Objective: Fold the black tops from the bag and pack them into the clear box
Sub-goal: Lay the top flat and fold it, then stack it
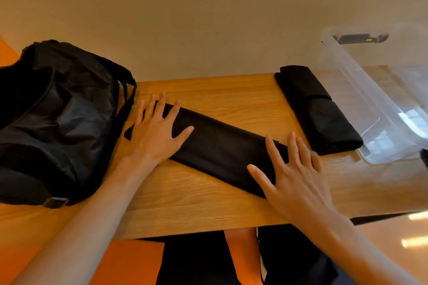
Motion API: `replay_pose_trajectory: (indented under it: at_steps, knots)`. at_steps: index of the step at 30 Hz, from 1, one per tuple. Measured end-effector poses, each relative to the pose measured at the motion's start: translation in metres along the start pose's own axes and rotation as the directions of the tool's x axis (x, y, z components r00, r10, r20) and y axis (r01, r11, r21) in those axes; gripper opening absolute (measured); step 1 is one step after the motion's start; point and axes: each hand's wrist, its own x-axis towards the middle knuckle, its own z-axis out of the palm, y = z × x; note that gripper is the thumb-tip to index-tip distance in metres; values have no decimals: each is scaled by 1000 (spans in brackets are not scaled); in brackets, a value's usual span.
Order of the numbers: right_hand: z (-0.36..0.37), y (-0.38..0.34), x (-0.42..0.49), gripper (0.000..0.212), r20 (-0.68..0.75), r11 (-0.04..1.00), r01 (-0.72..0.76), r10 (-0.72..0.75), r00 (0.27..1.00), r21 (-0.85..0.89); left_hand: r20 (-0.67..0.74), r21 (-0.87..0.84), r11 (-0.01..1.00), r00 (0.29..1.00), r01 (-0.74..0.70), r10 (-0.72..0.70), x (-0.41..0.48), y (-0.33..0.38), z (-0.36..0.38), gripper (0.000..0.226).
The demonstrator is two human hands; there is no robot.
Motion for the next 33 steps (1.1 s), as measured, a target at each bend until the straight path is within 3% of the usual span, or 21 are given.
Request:
replay_pose_trajectory:
  at_steps: [2,5,7,11,15,17,19,20,22,24,29,33]
  knots:
    - [3,15,9,83,-59,995,91,-89,994,41,-19,-39,996,996,81,-82,-16,34,1,88]
    - [13,28,17,78,30,976,210,-212,977,63,124,-59,979,974,197,-188,-34,71,11,89]
    - [16,30,12,79,59,980,192,-195,979,45,159,-58,980,971,192,-181,-28,68,13,92]
    - [13,15,-24,86,104,994,94,-100,989,60,217,-43,999,976,14,-4,-7,53,10,98]
    - [-1,-13,-63,93,218,996,56,-69,974,64,214,-83,966,942,-247,259,6,44,7,101]
    - [-6,-18,-58,91,107,993,84,-92,990,76,150,-113,950,940,-290,305,7,43,5,99]
    - [-7,-15,-34,86,-31,972,215,-213,977,97,49,-81,988,989,-135,139,1,49,3,90]
    - [-5,-14,-19,82,-34,946,312,-310,950,91,34,-56,998,999,-15,17,-4,54,3,87]
    - [1,-13,4,77,13,862,506,-506,862,20,116,-32,989,983,146,-141,-14,62,7,86]
    - [9,-14,10,74,75,824,567,-565,822,-11,182,-56,984,971,168,-156,-17,61,11,87]
    - [17,-26,-8,74,57,895,437,-442,895,90,196,-93,995,980,-20,38,18,56,12,87]
    - [17,-24,-8,74,35,904,403,-412,911,140,187,-98,975,959,-197,212,49,64,14,85]
